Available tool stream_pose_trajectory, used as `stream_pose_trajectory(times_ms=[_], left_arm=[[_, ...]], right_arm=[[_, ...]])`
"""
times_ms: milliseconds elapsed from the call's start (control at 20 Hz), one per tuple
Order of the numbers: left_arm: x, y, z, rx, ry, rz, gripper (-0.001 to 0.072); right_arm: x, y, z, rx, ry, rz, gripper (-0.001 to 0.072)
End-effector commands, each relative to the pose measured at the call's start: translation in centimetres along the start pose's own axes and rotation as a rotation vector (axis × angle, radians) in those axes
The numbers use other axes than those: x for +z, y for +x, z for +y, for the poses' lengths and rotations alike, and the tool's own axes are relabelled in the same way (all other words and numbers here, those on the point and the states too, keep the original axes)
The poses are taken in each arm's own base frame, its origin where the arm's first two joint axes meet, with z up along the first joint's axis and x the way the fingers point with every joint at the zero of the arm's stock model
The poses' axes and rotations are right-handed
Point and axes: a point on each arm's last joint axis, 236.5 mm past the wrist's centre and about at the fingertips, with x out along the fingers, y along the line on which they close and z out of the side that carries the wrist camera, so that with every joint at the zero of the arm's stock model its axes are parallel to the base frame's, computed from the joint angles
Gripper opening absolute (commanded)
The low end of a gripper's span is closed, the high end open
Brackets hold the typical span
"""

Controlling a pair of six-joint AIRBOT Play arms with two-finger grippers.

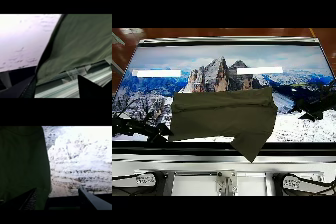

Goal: Fold the shirts.

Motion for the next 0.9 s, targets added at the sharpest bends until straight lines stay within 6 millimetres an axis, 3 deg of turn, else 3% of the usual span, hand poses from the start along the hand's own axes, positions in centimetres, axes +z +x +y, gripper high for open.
stream_pose_trajectory(times_ms=[0, 50, 100, 150, 250, 350, 450, 550, 650, 750, 850], left_arm=[[0.8, 1.7, -0.1, 0.016, 0.014, -0.006, 0.0606], [1.2, 2.0, -0.7, 0.004, 0.017, -0.021, 0.0487], [1.7, 2.1, -1.2, -0.004, 0.011, -0.039, 0.0241], [2.0, 2.2, -1.4, -0.009, -0.006, -0.051, 0.0108], [1.8, 2.2, -1.5, -0.013, -0.016, -0.045, 0.0039], [1.6, 2.0, -1.7, -0.015, -0.003, -0.041, 0.0038], [1.8, 1.5, -2.0, -0.012, 0.022, -0.06, 0.0039], [2.0, 0.9, -2.4, -0.008, 0.053, -0.084, 0.0039], [2.2, 0.5, -2.6, -0.006, 0.064, -0.099, 0.0038], [2.3, 0.2, -2.8, -0.007, 0.068, -0.106, 0.0038], [2.4, 0.1, -3.1, -0.014, 0.071, -0.108, 0.0039]], right_arm=[[0.1, 0.1, 0.1, 0.005, 0.0, -0.006, 0.0621], [0.1, 0.1, 0.1, 0.004, 0.0, -0.005, 0.0621], [-0.1, 0.2, -0.1, 0.0, 0.0, 0.0, 0.0621], [-0.5, 0.5, -0.3, -0.007, 0.003, 0.017, 0.0621], [-2.8, 2.2, -1.0, -0.01, 0.015, 0.094, 0.0621], [-5.7, 4.3, 0.2, 0.069, 0.025, 0.171, 0.0621], [-6.9, 5.5, 2.4, 0.174, 0.018, 0.117, 0.0621], [-9.3, 7.2, 1.8, 0.164, 0.055, 0.118, 0.0621], [-12.9, 9.2, 1.9, 0.178, 0.052, 0.21, 0.062], [-14.3, 11.0, 2.1, 0.15, 0.025, 0.223, 0.0619], [-14.3, 12.5, 2.7, 0.119, 0.002, 0.199, 0.0604]])
